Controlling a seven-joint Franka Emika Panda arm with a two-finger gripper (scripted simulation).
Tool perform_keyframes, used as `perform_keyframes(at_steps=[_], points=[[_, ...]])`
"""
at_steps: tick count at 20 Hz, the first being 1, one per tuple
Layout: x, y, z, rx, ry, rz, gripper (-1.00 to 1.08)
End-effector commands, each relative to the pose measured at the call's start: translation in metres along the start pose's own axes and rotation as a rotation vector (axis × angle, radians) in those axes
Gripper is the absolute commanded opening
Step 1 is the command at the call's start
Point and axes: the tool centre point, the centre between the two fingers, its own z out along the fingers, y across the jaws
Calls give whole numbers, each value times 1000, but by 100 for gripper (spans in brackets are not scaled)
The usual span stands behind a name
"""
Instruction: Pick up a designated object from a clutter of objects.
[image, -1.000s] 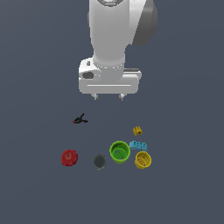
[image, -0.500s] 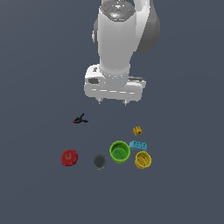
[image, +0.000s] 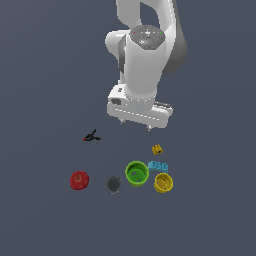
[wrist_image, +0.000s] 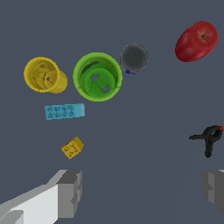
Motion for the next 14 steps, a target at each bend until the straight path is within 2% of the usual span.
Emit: perform_keyframes(at_steps=[1, 14], points=[[0, -8, 9, 2, 3, 53, 100], [-7, -45, 56, 14, 15, 322, 100]])
